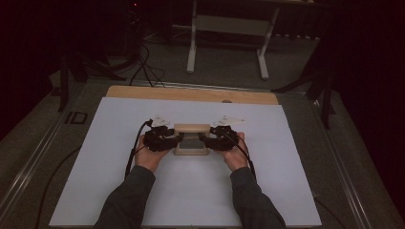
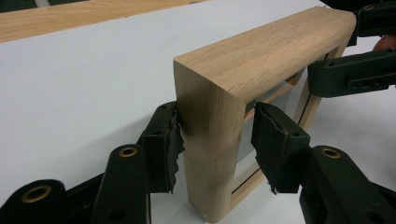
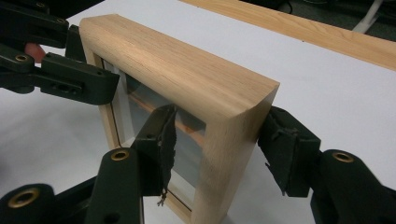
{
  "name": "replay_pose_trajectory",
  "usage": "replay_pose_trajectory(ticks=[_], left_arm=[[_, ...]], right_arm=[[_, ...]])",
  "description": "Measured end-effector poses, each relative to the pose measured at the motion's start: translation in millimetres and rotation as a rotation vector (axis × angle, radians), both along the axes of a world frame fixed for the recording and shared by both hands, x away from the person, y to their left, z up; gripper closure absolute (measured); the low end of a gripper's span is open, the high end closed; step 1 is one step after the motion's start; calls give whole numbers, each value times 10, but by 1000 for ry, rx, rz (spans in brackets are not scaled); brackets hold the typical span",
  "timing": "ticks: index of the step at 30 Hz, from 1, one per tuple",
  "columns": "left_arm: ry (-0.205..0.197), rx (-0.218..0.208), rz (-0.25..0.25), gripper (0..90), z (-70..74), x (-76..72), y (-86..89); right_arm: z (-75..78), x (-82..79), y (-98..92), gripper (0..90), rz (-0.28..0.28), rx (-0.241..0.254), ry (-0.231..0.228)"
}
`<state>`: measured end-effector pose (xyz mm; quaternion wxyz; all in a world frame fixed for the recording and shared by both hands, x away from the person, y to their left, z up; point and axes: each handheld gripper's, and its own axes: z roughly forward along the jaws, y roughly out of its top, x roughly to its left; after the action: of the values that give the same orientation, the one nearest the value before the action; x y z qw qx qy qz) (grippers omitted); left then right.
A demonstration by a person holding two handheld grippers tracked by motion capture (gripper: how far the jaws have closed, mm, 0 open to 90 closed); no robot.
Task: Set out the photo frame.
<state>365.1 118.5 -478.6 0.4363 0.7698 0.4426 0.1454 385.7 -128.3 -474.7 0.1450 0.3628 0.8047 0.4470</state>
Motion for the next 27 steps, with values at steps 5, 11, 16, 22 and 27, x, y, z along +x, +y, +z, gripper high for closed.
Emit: replay_pose_trajectory(ticks=[5,11,16,22,27], left_arm=[[4,-7,0,515,-6,30,1],[6,-3,0,512,-7,46,0],[16,0,8,501,-15,60,-9],[28,2,14,429,-25,61,-25],[27,2,12,415,-20,51,-31]], right_arm=[[-4,4,3,466,-8,-7,-3],[-5,9,-3,470,-11,-8,-1],[-9,23,-14,466,-12,-5,3],[-13,35,-33,411,-13,-3,11],[-2,26,-40,380,-13,-2,9]])
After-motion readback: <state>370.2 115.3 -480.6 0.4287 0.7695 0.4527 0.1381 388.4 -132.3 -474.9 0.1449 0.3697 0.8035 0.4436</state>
